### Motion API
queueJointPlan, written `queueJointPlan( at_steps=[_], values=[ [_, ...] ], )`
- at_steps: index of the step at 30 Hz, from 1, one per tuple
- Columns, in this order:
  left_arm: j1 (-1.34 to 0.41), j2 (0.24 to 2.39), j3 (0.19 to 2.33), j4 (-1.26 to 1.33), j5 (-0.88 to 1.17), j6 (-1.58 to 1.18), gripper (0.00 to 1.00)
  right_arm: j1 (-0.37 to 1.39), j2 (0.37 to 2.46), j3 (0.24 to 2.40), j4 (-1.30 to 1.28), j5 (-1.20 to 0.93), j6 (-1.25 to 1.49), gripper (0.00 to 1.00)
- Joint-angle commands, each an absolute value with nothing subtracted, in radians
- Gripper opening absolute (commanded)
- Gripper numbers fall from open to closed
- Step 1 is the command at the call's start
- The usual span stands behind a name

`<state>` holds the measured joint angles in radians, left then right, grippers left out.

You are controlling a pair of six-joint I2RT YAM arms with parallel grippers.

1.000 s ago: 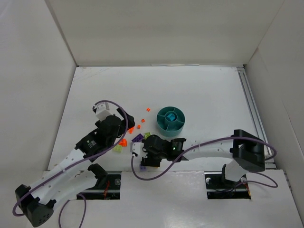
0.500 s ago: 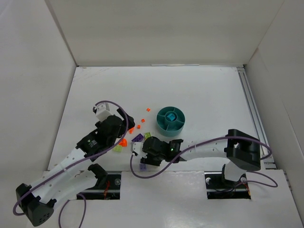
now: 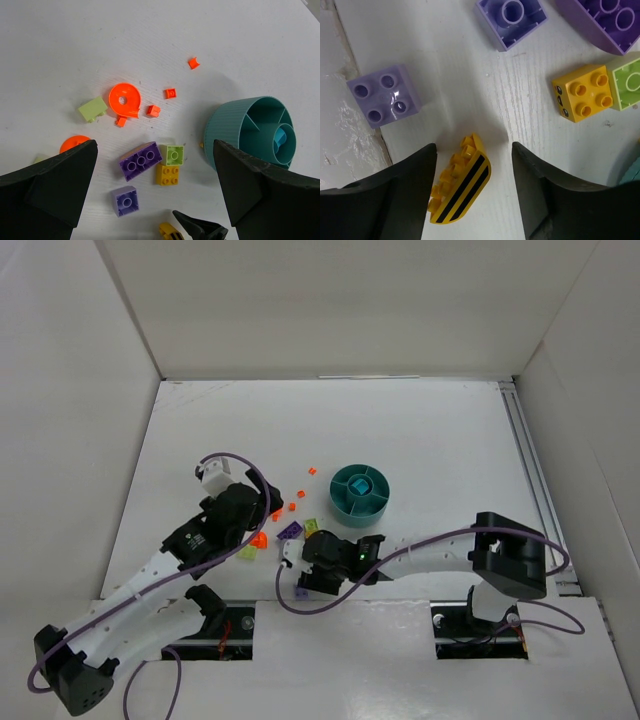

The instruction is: Sort the legos into containers by color

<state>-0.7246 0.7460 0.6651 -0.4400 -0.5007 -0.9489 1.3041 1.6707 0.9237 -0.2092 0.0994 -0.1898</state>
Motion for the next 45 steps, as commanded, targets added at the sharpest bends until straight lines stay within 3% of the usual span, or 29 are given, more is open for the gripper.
queueJointPlan(
  at_steps=[1,7,13,21,30,45],
  values=[
    [-0.723,0.753,0.669,-0.446,-0.523,-0.957,1.00,1.308,1.643,0.907,-0.210,0.126,-0.146,0.69],
    [-0.723,0.762,0.678,-0.446,-0.523,-0.957,1.00,1.308,1.624,0.870,-0.219,0.137,-0.092,0.65],
    [-0.723,0.762,0.678,-0.437,-0.523,-0.957,1.00,1.308,1.597,0.859,-0.209,0.156,-0.083,0.37],
    [-0.723,0.772,0.678,-0.394,-0.508,-0.933,1.00,1.290,1.444,0.838,-0.079,0.202,-0.189,0.19],
    [-0.713,0.790,0.689,-0.331,-0.485,-0.888,1.00,1.085,1.236,0.839,0.061,0.146,-0.386,0.18],
    [-0.580,0.943,0.736,-0.227,-0.356,-0.765,1.00,0.939,1.394,0.956,0.091,0.109,-0.431,0.19]
  ],
)
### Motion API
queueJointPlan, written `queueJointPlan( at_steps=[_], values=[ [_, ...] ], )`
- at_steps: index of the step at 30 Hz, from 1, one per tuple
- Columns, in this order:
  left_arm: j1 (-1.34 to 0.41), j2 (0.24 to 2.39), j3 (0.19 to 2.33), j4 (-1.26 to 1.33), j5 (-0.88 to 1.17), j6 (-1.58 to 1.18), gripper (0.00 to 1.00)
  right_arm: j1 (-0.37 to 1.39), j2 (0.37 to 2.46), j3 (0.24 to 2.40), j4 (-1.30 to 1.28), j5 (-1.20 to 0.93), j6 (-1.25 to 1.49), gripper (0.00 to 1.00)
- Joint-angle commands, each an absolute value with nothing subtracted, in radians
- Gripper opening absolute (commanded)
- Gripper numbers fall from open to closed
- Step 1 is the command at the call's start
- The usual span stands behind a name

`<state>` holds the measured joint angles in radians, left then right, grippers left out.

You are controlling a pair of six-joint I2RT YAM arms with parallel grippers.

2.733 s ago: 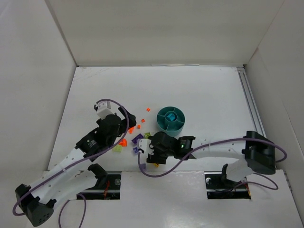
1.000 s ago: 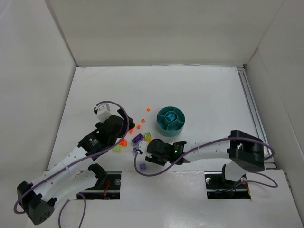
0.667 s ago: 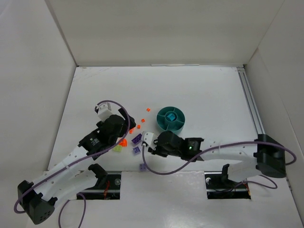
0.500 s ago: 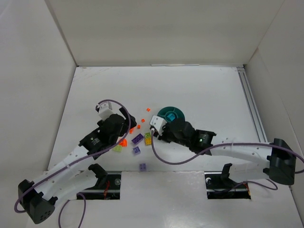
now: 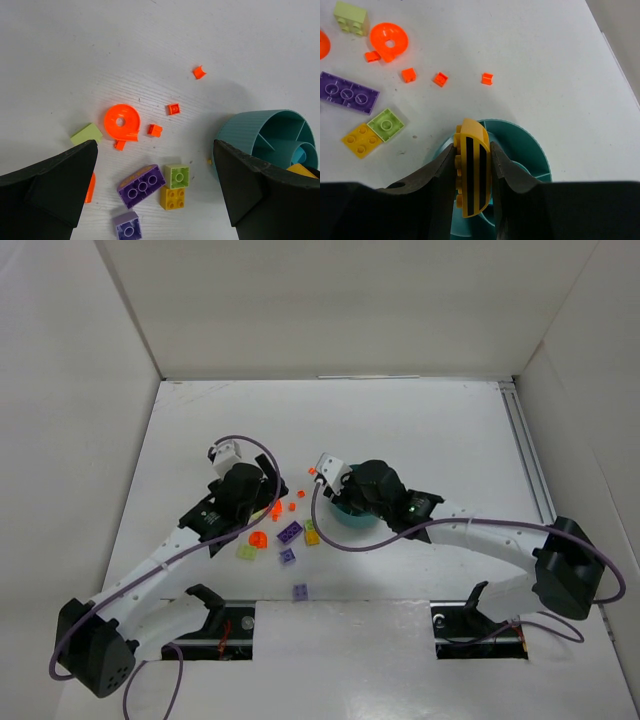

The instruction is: Sort the legos into containers by color

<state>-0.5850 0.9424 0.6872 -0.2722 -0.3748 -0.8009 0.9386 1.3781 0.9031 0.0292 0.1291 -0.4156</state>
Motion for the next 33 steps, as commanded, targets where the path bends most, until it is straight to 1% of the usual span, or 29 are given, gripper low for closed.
queueJointPlan(
  at_steps=[1,6,9,11,14,20,23,28,29,31,33],
  values=[
    [-0.571,0.943,0.736,-0.218,-0.345,-0.765,1.00,0.939,1.394,0.966,0.091,0.109,-0.431,0.19],
    [-0.561,0.953,0.736,-0.218,-0.336,-0.755,1.00,0.939,1.430,0.977,0.101,0.091,-0.391,0.21],
    [-0.551,0.953,0.736,-0.218,-0.327,-0.755,1.00,0.939,1.430,0.968,0.110,0.153,-0.327,0.22],
    [-0.551,0.953,0.727,-0.218,-0.327,-0.755,1.00,0.939,1.421,0.957,0.110,0.216,-0.285,0.25],
    [-0.551,0.953,0.727,-0.227,-0.318,-0.755,1.00,0.939,1.420,0.931,0.121,0.248,-0.241,0.28],
    [-0.551,0.953,0.718,-0.227,-0.318,-0.755,1.00,0.939,1.430,0.922,0.130,0.261,-0.207,0.29],
    [-0.551,0.953,0.718,-0.227,-0.308,-0.755,1.00,0.939,1.439,0.922,0.130,0.249,-0.207,0.33],
    [-0.551,0.943,0.709,-0.245,-0.308,-0.755,1.00,0.939,1.439,0.913,0.130,0.230,-0.198,0.46],
    [-0.551,0.943,0.709,-0.245,-0.308,-0.755,1.00,0.939,1.439,0.913,0.140,0.230,-0.198,0.46],
    [-0.551,0.933,0.699,-0.245,-0.308,-0.764,1.00,0.939,1.439,0.904,0.140,0.230,-0.198,0.50],
    [-0.551,0.933,0.699,-0.245,-0.308,-0.764,1.00,0.939,1.439,0.904,0.140,0.230,-0.198,0.50]
  ],
)
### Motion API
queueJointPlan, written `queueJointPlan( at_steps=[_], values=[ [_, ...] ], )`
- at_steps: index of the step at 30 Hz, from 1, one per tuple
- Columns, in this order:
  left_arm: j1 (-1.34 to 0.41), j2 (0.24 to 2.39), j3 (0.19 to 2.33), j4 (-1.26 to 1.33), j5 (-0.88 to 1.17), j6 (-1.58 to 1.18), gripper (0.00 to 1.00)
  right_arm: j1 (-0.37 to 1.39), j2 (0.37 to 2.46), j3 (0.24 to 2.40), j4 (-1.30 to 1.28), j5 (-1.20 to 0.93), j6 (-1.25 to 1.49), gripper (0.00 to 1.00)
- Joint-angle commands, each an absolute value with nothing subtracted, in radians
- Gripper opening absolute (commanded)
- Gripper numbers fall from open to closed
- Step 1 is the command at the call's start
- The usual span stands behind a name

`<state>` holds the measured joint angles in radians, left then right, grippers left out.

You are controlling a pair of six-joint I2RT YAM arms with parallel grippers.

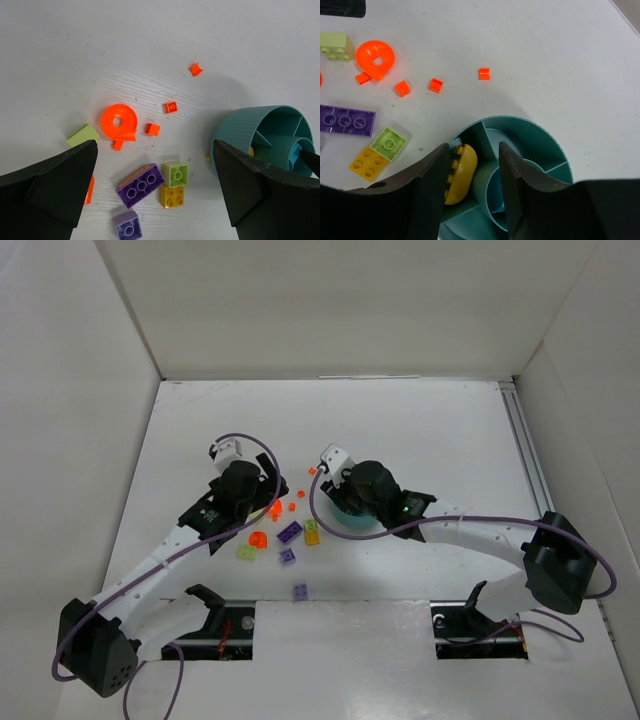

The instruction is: Sort the legos into containers by color

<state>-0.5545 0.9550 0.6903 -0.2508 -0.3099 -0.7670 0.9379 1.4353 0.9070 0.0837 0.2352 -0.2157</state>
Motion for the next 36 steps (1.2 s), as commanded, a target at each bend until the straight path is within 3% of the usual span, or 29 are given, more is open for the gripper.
queueJointPlan(
  at_steps=[1,7,15,26,32,36],
  values=[
    [-0.551,0.933,0.699,-0.245,-0.308,-0.764,1.00,0.939,1.430,0.904,0.140,0.230,-0.198,0.50],
    [-0.551,0.923,0.690,-0.236,-0.227,-0.741,1.00,0.939,1.350,0.882,0.140,0.235,-0.198,0.58],
    [-0.695,0.983,0.681,-0.204,-0.153,-0.721,1.00,0.898,1.074,0.831,0.002,0.426,-0.132,0.85],
    [-0.937,1.195,0.732,-0.236,-0.159,-0.894,0.92,0.720,0.870,0.712,-0.169,0.457,-0.094,0.85],
    [-0.946,1.301,0.752,-0.272,-0.178,-0.966,0.86,0.667,0.851,0.693,-0.192,0.427,-0.094,0.85],
    [-0.946,1.368,0.805,-0.331,-0.257,-1.043,0.75,0.640,0.851,0.684,-0.201,0.416,-0.094,0.85]
  ],
)
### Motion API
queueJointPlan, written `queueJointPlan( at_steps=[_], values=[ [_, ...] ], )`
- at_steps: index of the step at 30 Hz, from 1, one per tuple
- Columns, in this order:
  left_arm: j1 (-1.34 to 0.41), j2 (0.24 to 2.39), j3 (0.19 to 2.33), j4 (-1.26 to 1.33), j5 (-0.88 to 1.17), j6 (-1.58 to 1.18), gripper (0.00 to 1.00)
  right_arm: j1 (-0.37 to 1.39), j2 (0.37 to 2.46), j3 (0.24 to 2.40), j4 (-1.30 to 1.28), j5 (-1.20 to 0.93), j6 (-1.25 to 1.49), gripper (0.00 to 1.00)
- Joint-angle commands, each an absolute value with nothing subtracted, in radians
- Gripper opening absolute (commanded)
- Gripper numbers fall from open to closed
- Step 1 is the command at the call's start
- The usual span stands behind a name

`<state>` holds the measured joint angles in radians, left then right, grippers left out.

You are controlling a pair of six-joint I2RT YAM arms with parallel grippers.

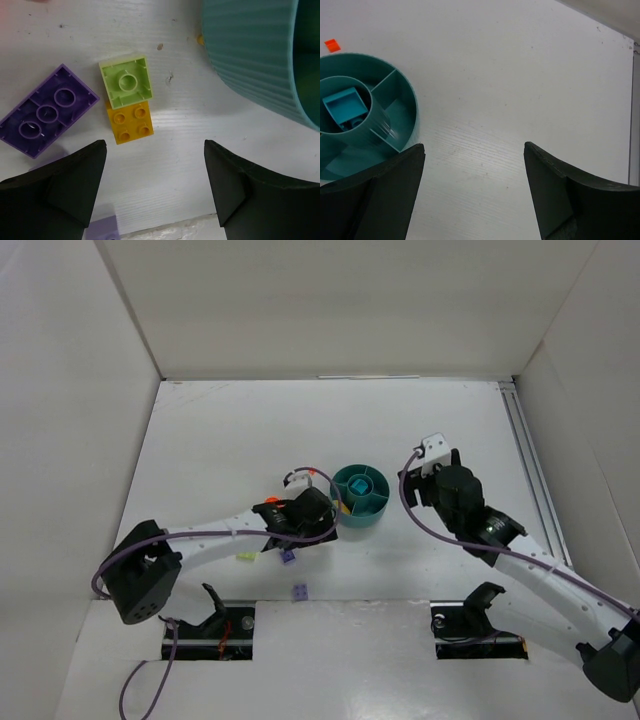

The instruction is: Sort the legos into containers by color

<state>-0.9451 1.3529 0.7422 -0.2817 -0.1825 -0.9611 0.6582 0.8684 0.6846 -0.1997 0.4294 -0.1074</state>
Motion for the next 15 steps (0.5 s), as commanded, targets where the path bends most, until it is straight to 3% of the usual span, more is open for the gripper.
queueJointPlan(
  at_steps=[1,11,15],
  values=[
    [-0.946,1.377,0.805,-0.340,-0.267,-1.043,0.75,0.640,0.842,0.684,-0.201,0.416,-0.094,0.85],
    [-0.956,1.511,0.873,-0.408,-0.310,-1.085,0.67,0.575,0.824,0.666,-0.201,0.397,-0.112,0.85],
    [-0.956,1.548,0.906,-0.428,-0.319,-1.094,0.53,0.566,0.824,0.666,-0.201,0.388,-0.112,0.85]
  ],
)
